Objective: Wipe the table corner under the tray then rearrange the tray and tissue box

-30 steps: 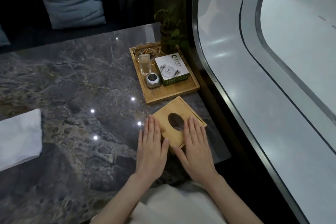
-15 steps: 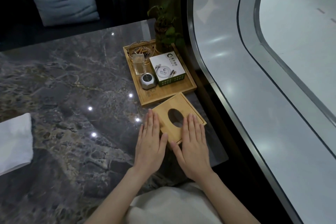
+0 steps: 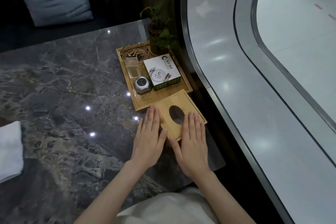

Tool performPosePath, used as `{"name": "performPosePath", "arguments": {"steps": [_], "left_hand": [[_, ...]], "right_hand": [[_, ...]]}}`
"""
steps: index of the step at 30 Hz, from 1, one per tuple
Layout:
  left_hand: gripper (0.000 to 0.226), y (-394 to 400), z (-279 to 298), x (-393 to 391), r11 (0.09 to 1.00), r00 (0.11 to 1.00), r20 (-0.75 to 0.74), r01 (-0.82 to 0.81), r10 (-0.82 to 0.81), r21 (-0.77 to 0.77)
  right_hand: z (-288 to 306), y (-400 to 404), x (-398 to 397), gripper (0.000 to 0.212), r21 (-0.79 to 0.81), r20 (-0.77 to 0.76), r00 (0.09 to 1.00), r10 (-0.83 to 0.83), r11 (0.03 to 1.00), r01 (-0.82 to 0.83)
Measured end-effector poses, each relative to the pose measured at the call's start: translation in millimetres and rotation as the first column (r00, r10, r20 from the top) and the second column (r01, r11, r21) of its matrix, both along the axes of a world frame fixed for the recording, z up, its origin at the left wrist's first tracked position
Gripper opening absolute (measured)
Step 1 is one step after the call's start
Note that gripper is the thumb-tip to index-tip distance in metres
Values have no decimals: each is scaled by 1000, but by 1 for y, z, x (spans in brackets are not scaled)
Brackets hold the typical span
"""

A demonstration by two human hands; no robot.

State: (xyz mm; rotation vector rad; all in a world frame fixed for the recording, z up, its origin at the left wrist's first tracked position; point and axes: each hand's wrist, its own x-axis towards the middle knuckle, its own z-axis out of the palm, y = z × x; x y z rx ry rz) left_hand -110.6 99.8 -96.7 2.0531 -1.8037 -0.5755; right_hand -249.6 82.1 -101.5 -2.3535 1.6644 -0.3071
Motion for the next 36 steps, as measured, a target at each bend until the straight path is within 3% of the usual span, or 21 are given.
{"name": "performPosePath", "arguments": {"steps": [31, 36], "left_hand": [[61, -43, 4, 2, 991, 991, -19, 134, -134, 3], [60, -44, 6, 2, 990, 990, 5, 143, -143, -3]], "right_hand": [[3, -20, 3, 75, -8, -23, 991, -131, 991, 131], [10, -22, 1, 74, 33, 65, 992, -109, 994, 107]]}}
